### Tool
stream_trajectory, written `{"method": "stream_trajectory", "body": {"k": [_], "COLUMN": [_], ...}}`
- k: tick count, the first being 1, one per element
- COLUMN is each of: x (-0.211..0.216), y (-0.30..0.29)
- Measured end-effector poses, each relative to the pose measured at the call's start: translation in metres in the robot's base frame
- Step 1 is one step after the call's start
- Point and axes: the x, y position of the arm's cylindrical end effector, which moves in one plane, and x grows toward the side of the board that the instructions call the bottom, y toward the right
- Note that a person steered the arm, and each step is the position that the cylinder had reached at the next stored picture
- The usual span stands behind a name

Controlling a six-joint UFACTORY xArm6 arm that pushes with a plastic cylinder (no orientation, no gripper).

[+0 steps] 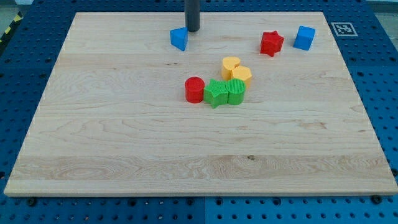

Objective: Push the triangle to the left of the yellow heart

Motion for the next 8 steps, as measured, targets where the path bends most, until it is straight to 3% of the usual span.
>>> {"method": "stream_trajectory", "body": {"k": [2,4,7,8], "x": [0.085,0.026,0.109,0.105], "y": [-0.005,-0.009,-0.019,-0.023]}}
